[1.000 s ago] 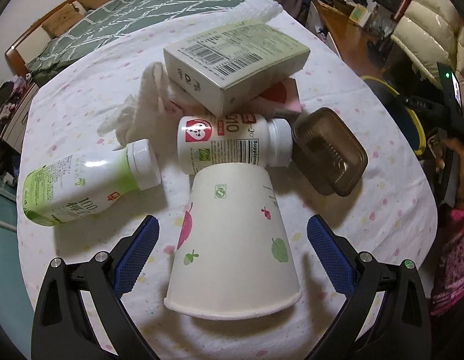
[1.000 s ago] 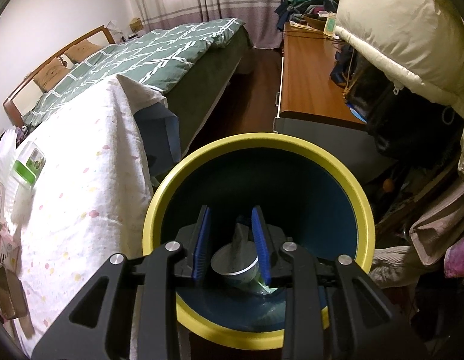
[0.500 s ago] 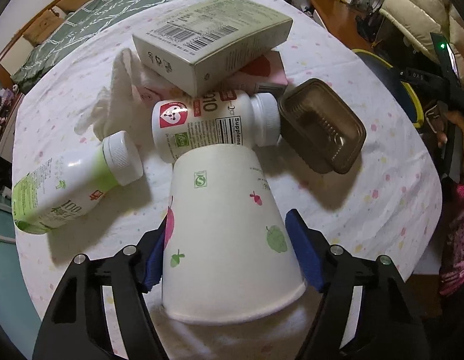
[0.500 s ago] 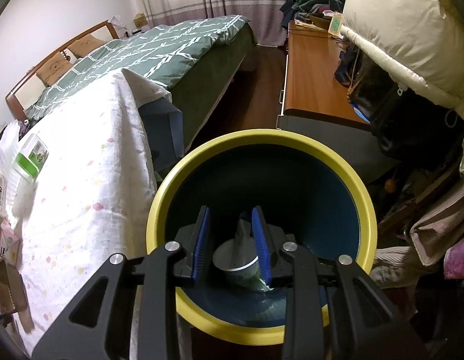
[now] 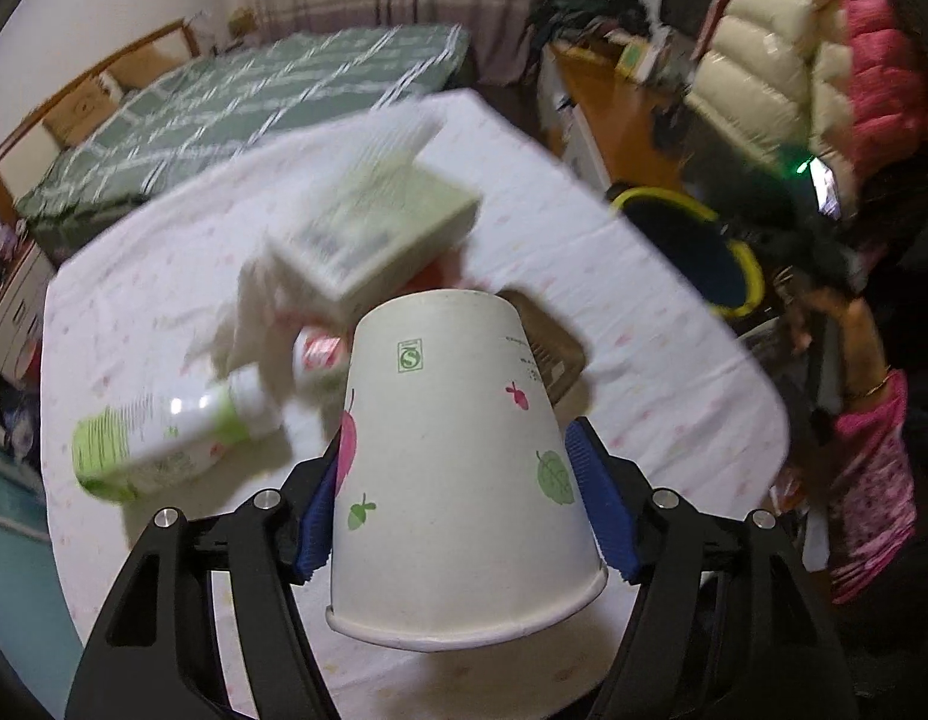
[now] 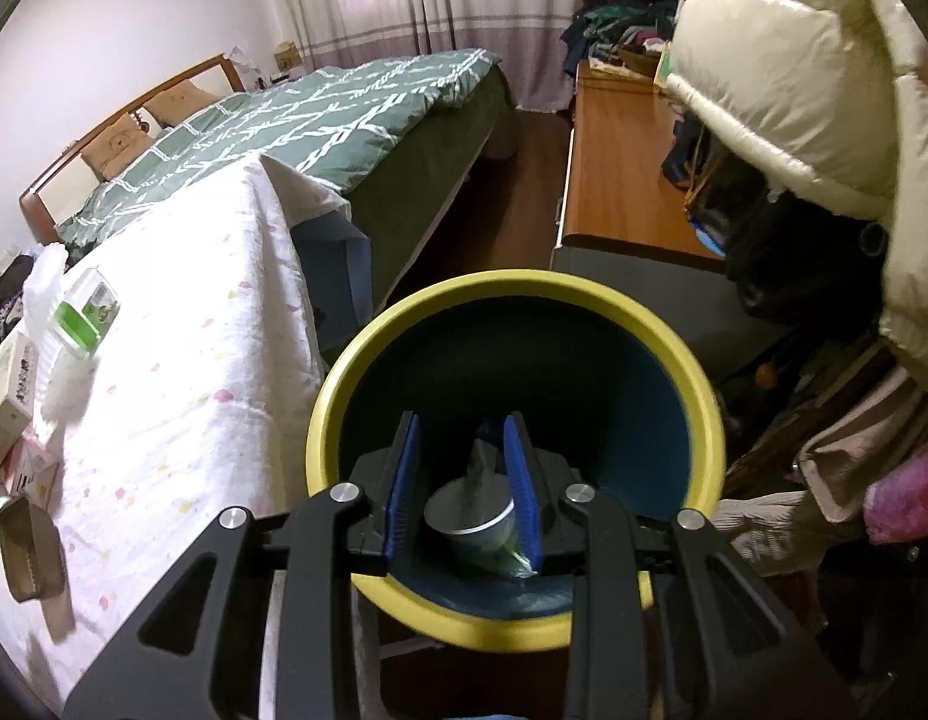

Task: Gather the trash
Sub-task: 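Carry the paper cup with the left tool and release it into the bin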

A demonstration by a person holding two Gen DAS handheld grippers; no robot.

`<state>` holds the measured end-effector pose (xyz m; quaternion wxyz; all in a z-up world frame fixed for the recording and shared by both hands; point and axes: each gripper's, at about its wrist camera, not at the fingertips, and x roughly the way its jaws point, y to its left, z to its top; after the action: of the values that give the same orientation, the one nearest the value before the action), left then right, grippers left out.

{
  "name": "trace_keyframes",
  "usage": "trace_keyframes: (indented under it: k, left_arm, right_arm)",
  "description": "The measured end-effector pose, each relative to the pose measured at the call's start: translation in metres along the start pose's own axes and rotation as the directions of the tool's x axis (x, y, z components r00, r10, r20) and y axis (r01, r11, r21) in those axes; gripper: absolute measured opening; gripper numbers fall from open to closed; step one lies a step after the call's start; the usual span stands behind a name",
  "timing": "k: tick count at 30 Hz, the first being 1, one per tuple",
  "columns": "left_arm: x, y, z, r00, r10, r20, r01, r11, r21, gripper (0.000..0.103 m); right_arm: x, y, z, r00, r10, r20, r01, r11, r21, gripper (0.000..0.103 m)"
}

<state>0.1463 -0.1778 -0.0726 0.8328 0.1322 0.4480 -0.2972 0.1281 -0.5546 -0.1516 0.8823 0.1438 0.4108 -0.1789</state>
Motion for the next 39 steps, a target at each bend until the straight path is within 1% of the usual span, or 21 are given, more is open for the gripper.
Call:
trace_keyframes:
  k: [3, 7, 11, 15, 18, 20, 24, 25, 31, 32, 34, 37, 39]
  left_arm:
    - [-0.005, -0.016, 0.018, 0.999, -0.033, 0.038, 0.032, 0.999, 0.036, 0.068]
    - [0.008, -0.042, 0.049, 0.992, -0.105, 0.064, 0.099, 0.992, 0.081, 0.068]
    - [0.035, -0.074, 0.082, 0.980, -0.195, 0.048, 0.190, 0.976, 0.106, 0.068]
    - [0.065, -0.120, 0.113, 0.970, -0.238, 0.046, 0.227, 0.960, 0.165, 0.068]
    - [0.086, -0.149, 0.131, 0.967, -0.254, 0.031, 0.243, 0.950, 0.196, 0.068]
    - [0.104, -0.166, 0.142, 0.961, -0.276, 0.014, 0.267, 0.940, 0.211, 0.068]
    - [0.142, -0.194, 0.162, 0.958, -0.286, -0.023, 0.284, 0.934, 0.217, 0.069]
    - [0.154, -0.203, 0.167, 0.960, -0.278, -0.031, 0.278, 0.935, 0.220, 0.069]
    - [0.203, -0.231, 0.181, 0.961, -0.268, -0.073, 0.278, 0.933, 0.228, 0.070]
    - [0.208, -0.233, 0.183, 0.961, -0.267, -0.075, 0.277, 0.934, 0.225, 0.071]
    - [0.219, -0.237, 0.186, 0.965, -0.255, -0.070, 0.264, 0.940, 0.217, 0.086]
    - [0.222, -0.237, 0.188, 0.967, -0.250, -0.055, 0.256, 0.945, 0.203, 0.088]
    - [0.217, -0.232, 0.187, 0.965, -0.259, -0.048, 0.263, 0.947, 0.186, 0.088]
  right_arm:
    - [-0.014, -0.007, -0.007, 1.000, -0.005, 0.019, 0.005, 1.000, 0.009, 0.028]
    - [-0.031, -0.019, -0.012, 0.999, -0.017, 0.048, 0.016, 1.000, 0.025, 0.028]
    - [-0.047, -0.030, -0.018, 0.996, -0.037, 0.077, 0.034, 0.999, 0.030, 0.028]
    - [-0.057, -0.046, -0.025, 0.994, -0.053, 0.093, 0.049, 0.998, 0.046, 0.028]
    - [-0.061, -0.056, -0.033, 0.994, -0.061, 0.095, 0.055, 0.997, 0.061, 0.028]
    - [-0.063, -0.063, -0.039, 0.993, -0.067, 0.094, 0.061, 0.996, 0.069, 0.028]
    - [-0.066, -0.076, -0.046, 0.993, -0.078, 0.094, 0.070, 0.994, 0.084, 0.028]
    - [-0.067, -0.080, -0.047, 0.993, -0.078, 0.093, 0.070, 0.994, 0.088, 0.028]
    - [-0.066, -0.097, -0.052, 0.992, -0.092, 0.086, 0.082, 0.990, 0.119, 0.028]
    - [-0.066, -0.099, -0.052, 0.992, -0.094, 0.084, 0.083, 0.989, 0.122, 0.028]
    - [-0.066, -0.102, -0.052, 0.992, -0.098, 0.081, 0.087, 0.988, 0.127, 0.028]
    - [-0.066, -0.103, -0.053, 0.992, -0.102, 0.080, 0.091, 0.987, 0.130, 0.032]
    - [-0.066, -0.102, -0.052, 0.992, -0.101, 0.080, 0.090, 0.987, 0.130, 0.032]
